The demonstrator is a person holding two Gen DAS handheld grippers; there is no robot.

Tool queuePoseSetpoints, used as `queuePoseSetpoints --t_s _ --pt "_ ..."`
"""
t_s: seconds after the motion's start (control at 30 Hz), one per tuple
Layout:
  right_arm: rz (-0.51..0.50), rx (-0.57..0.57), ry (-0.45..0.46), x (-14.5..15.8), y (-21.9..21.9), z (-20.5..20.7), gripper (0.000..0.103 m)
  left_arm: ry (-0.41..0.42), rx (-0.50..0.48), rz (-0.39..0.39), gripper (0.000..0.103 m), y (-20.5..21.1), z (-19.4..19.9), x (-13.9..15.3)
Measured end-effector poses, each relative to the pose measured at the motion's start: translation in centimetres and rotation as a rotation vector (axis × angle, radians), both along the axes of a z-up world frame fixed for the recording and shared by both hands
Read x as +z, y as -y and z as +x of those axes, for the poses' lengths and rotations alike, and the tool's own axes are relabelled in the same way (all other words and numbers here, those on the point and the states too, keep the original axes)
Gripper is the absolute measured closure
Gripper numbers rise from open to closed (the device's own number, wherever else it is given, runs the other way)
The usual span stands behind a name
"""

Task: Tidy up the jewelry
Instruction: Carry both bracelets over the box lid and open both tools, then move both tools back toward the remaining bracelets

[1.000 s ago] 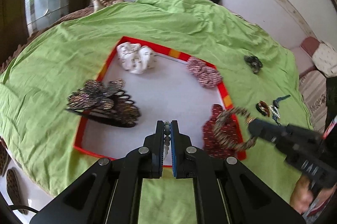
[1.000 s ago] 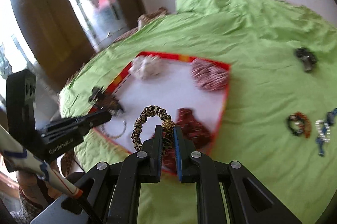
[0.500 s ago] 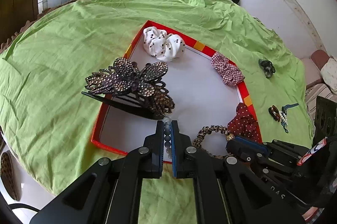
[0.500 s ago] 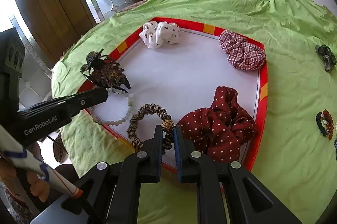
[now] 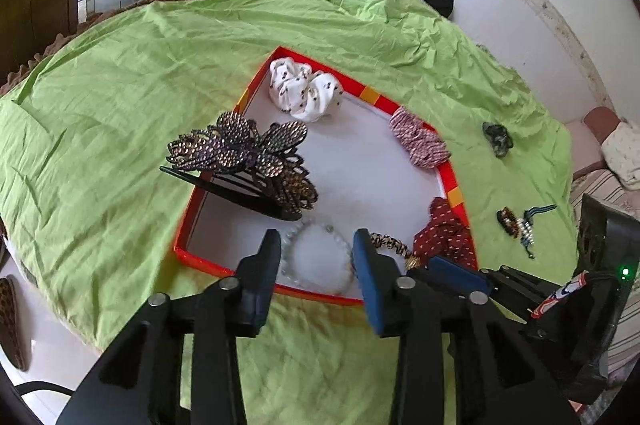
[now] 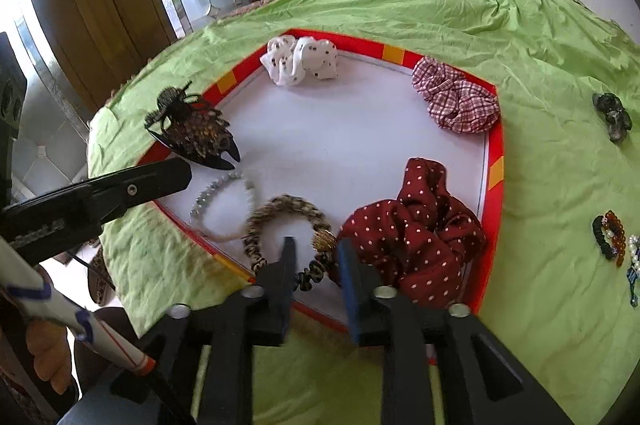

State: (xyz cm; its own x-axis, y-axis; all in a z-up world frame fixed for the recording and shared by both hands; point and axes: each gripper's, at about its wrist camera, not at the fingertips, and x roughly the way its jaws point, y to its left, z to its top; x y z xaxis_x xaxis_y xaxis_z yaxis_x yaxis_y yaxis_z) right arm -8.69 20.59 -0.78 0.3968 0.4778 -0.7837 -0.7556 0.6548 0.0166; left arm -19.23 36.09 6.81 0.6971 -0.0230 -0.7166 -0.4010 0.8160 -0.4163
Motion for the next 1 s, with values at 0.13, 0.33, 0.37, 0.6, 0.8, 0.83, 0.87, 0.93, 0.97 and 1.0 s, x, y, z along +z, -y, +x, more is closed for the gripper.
queuePoseSetpoints --t_s 0.13,0.33,0.37,0.6,0.8,0.83,0.87,0.93,0.97,1.0 --pt "0.031 -0.018 0.007 1.1 1.1 -0.2 0.07 0.015 -0.002 0.002 0.062 0.4 -0.5 0.9" --pt "0.085 -0.078 0.002 2.5 4.5 -0.5 0.065 -0.017 0.036 0.043 0.062 0.9 -1.4 1.4" --pt "0.089 -0.093 0.003 2.6 5.3 -0.6 0.063 -0.022 0.046 0.054 0.062 1.0 -1.6 1.4" --pt "0.075 -0.154 0.032 2.4 9.3 -1.6 0.062 -0.071 0.079 0.198 0.062 3.2 -2.5 2.3" --pt "0.074 -0.215 0.027 1.8 12.7 -1.8 0.061 -0.091 0.02 0.315 0.061 7.2 -1.7 3.2" --pt "0.074 -0.228 0.026 1.8 13.2 -1.8 0.061 -0.093 0.007 0.334 0.061 8.0 -1.4 3.4" --pt "0.076 -0.241 0.023 1.8 13.8 -1.7 0.061 -0.094 -0.009 0.354 0.06 8.9 -1.2 3.5" --pt "0.08 -0.271 0.016 1.8 15.1 -1.4 0.061 -0.093 -0.037 0.38 0.058 10.4 -0.8 3.7" --pt "0.08 -0.284 0.016 1.8 15.6 -1.3 0.06 -0.093 -0.046 0.387 0.056 11.0 -0.6 3.8" --pt "0.081 -0.299 0.02 1.8 16.3 -1.1 0.06 -0.092 -0.06 0.398 0.056 11.7 -0.4 3.9"
